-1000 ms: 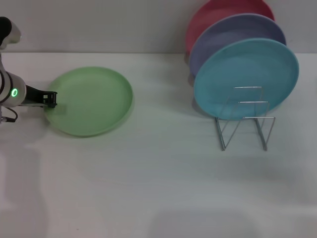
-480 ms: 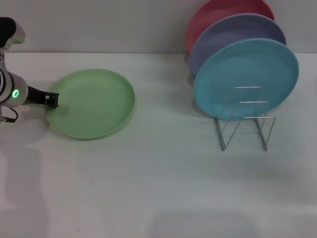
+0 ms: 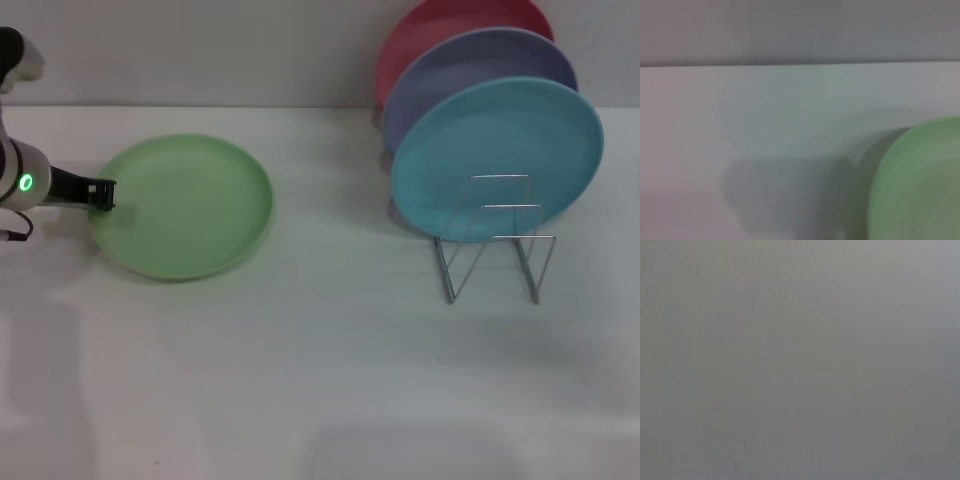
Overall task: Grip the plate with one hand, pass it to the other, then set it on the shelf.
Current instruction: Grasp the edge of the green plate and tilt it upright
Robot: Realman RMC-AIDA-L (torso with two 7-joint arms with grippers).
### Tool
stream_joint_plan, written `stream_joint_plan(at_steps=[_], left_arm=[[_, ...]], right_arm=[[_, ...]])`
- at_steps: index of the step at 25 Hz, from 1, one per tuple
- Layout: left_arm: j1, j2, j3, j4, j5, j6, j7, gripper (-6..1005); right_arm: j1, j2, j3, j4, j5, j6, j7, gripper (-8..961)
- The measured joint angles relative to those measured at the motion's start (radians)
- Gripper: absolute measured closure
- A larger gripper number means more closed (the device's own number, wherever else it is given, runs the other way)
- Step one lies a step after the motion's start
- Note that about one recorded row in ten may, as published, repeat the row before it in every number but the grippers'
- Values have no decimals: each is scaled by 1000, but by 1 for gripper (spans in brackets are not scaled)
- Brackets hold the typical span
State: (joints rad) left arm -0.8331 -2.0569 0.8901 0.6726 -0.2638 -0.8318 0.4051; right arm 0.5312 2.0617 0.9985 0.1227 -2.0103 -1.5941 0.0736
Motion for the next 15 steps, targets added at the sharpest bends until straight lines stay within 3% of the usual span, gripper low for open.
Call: stream_joint_plan(at_steps=[8, 9, 15], left_arm=[[69, 3, -1, 122, -186, -74, 75, 903], [95, 8, -1, 155, -262, -100, 106, 914], [141, 23, -2, 182, -395, -134, 165, 958]], right_arm=[[-1, 0, 0, 0, -1, 3, 0, 346], [-1, 0, 0, 0, -1, 3, 0, 346], [2, 0, 0, 0, -1, 5, 0, 346]])
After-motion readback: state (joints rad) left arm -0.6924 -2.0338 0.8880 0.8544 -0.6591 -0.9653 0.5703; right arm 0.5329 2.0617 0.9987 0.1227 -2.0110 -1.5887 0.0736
